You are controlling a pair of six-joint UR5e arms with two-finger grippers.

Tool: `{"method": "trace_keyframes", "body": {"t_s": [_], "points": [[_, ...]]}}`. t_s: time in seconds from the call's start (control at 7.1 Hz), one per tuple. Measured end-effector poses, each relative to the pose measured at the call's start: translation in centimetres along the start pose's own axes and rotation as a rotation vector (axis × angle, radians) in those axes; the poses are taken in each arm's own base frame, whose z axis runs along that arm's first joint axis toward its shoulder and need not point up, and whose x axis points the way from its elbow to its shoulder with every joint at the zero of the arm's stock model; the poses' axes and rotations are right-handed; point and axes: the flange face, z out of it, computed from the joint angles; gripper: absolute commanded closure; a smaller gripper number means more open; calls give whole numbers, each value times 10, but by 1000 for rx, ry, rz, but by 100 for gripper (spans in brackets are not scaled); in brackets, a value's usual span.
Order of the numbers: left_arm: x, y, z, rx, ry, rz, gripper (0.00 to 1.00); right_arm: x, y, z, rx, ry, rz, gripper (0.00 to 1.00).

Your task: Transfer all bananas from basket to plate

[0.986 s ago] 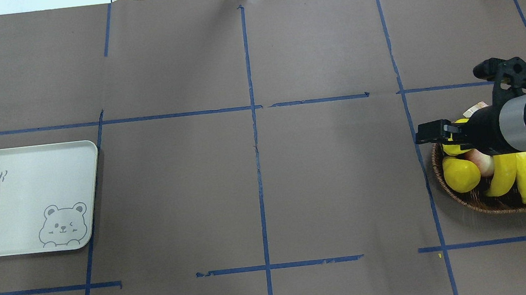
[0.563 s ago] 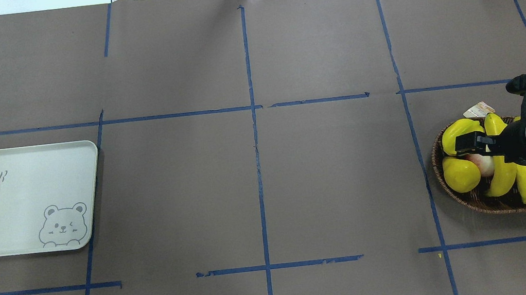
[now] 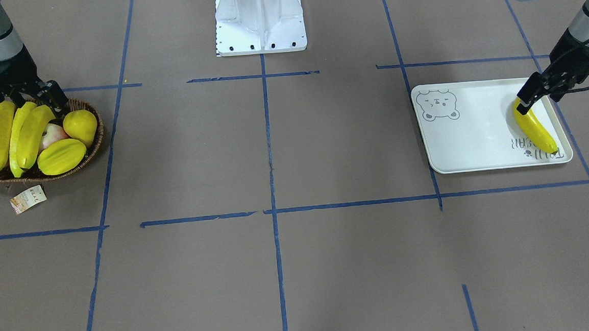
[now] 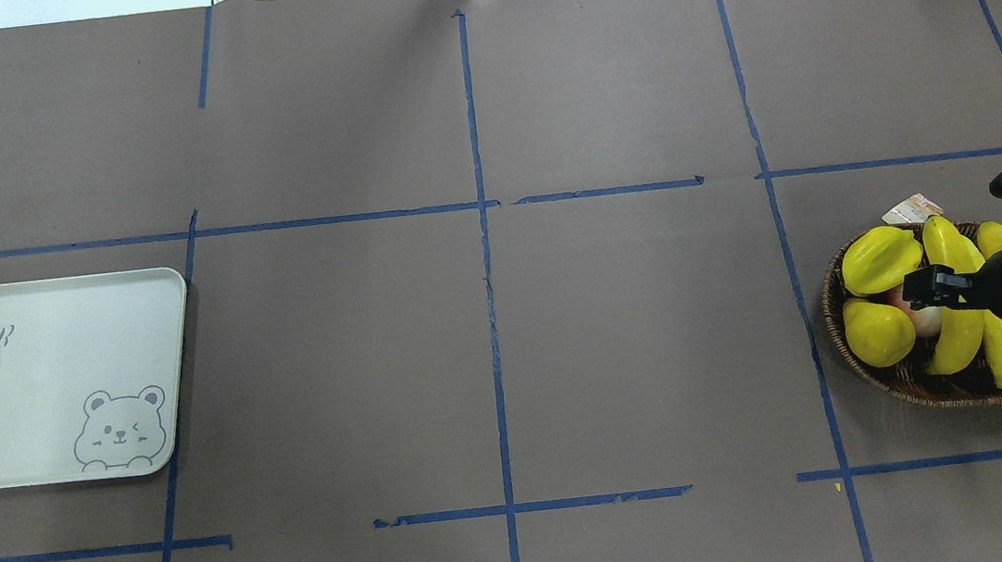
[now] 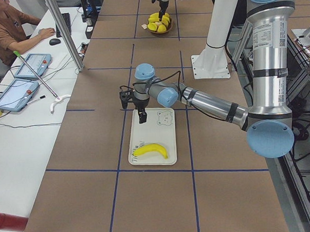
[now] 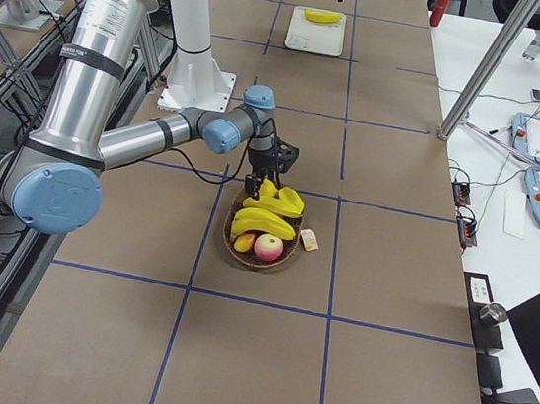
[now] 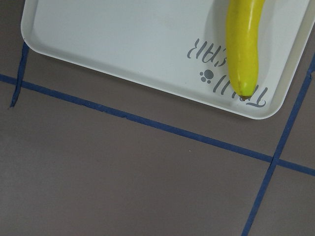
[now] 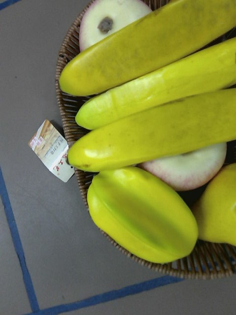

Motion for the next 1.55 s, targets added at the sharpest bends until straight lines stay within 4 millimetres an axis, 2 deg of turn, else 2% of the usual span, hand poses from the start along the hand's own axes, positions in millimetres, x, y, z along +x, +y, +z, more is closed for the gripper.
{"method": "trace_keyframes", "body": {"t_s": [0.14,0.28,0.42,0.56,0.84,0.99,1.27,1.41,1.55], "points": [[0,0,0,1,1,1,0,3,-2,9,6,18,4,10],[1,0,-1,1,2,1,0,5,-4,15,14,30,6,22],[1,0,-1,1,2,2,0,5,-5,18,17,34,5,38],[1,0,-1,1,2,2,0,4,-5,19,16,34,3,62],[0,0,0,0,1,2,0,2,-4,18,12,28,-1,94],[0,0,0,-1,0,2,0,2,-4,17,10,25,-3,100],[0,1,1,-2,-1,2,0,1,-4,5,-3,11,-7,100],[0,1,2,-3,-2,1,0,5,-10,-17,-39,-18,-14,100],[0,1,2,-4,-3,1,0,15,-25,-50,-88,-64,-31,100]]}}
